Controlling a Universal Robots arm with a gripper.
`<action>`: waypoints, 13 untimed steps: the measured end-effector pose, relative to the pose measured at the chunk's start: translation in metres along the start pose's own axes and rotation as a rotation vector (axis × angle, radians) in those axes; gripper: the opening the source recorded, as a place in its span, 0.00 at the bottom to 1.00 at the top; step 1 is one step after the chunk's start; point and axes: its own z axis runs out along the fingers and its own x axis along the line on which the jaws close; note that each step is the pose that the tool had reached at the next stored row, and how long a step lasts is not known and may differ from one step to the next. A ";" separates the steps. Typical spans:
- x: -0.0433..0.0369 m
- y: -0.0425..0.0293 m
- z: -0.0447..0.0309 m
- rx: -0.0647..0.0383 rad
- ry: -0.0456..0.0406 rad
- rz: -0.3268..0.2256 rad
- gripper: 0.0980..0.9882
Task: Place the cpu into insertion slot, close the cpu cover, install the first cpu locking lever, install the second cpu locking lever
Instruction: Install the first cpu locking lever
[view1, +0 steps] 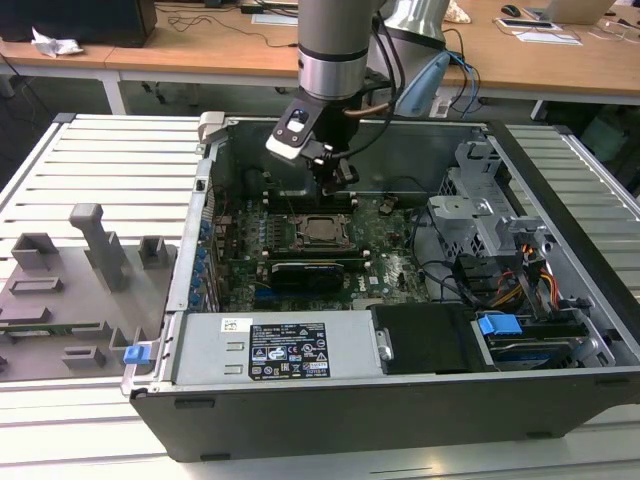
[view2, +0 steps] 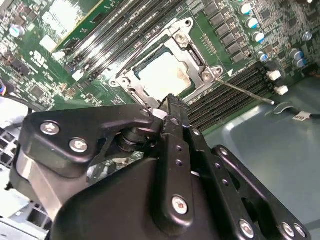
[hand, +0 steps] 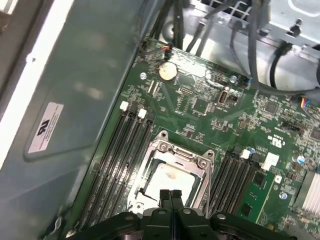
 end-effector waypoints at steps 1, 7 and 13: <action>0.0000 0.0000 0.0000 0.000 0.0007 -0.016 0.01; 0.0000 0.0000 0.0000 0.001 0.0050 -0.110 0.01; 0.0000 0.0000 0.0001 0.001 0.0104 -0.233 0.01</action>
